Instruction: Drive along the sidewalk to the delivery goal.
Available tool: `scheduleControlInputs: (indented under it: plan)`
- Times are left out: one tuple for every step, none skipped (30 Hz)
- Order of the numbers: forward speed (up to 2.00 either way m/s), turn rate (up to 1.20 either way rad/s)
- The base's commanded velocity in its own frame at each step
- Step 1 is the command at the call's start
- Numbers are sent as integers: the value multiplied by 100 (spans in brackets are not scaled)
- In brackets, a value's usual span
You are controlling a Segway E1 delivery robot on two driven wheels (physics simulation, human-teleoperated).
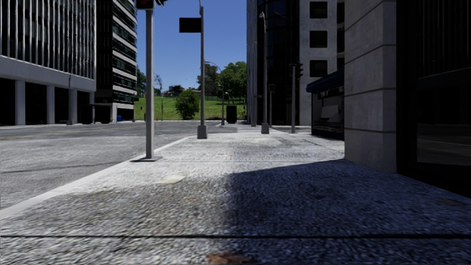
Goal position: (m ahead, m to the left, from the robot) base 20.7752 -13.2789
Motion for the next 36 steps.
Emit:
scheduleControlInputs:
  plan:
    - [200, -27]
    - [200, -31]
    - [200, -33]
    - [200, -33]
    - [200, -34]
    - [200, -34]
    - [200, -34]
    - [200, -33]
    - [200, -18]
    - [200, -3]
    - [200, -3]
    - [200, 0]
    - [200, 0]
    - [200, 0]
    - [200, 0]
    - [200, 0]
    - [200, 0]
    - [200, 0]
    - [200, 0]
    - [200, 0]
    - [200, 0]
    - [200, 0]
    - [200, 0]
    - [200, 0]
    - [200, 0]
    - [200, 0]
    - [200, 0]
    - [200, 0]
    - [200, 0]
    - [200, 0]
    - [200, 0]
    - [200, 0]
    - [200, 0]
    - [200, 0]
    - [200, 0]
    - [200, 0]
